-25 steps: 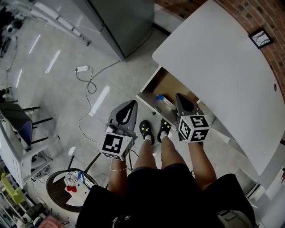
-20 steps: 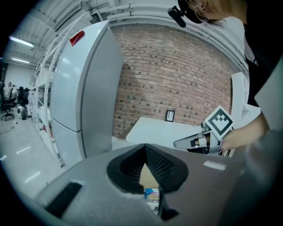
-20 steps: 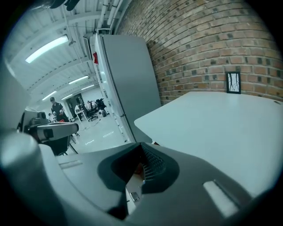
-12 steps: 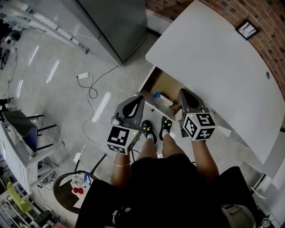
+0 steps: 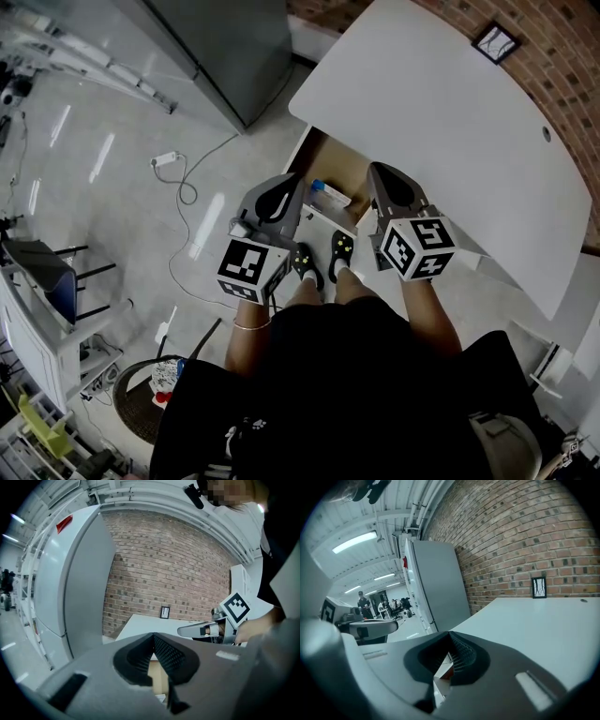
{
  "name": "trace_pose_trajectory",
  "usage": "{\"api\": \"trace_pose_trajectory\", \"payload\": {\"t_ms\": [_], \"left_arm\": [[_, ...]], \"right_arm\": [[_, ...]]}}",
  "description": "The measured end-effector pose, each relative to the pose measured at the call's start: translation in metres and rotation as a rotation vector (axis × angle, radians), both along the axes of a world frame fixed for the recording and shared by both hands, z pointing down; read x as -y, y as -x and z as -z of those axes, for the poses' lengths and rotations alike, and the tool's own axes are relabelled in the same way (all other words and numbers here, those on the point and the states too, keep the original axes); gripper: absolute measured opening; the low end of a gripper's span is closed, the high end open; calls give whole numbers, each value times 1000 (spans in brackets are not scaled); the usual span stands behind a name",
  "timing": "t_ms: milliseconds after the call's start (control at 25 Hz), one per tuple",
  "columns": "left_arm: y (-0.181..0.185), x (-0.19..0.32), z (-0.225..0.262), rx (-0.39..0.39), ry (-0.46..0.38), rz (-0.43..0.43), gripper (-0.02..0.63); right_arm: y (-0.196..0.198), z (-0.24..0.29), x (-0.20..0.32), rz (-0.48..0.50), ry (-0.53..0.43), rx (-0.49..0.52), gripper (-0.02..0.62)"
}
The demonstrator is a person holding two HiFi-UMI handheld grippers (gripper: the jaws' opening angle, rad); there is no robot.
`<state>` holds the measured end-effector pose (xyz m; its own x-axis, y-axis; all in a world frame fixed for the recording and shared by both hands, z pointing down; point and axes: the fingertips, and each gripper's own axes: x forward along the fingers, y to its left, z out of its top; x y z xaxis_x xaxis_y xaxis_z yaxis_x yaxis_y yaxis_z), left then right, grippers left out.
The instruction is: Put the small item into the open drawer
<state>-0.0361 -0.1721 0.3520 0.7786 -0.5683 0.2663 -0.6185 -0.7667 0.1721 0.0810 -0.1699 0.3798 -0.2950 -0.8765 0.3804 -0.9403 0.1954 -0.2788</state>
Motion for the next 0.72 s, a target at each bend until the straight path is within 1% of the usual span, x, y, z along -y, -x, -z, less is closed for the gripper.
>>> {"api": "trace_pose_trajectory", "payload": {"t_ms": [280, 720], "left_arm": [[-13, -2, 23, -14, -43, -31, -9], [-18, -4, 37, -34, -73, -49, -9]], "right_arm": [[-3, 25, -7, -17, -48, 42, 10], [4, 34, -11, 15, -58, 22, 11]]}}
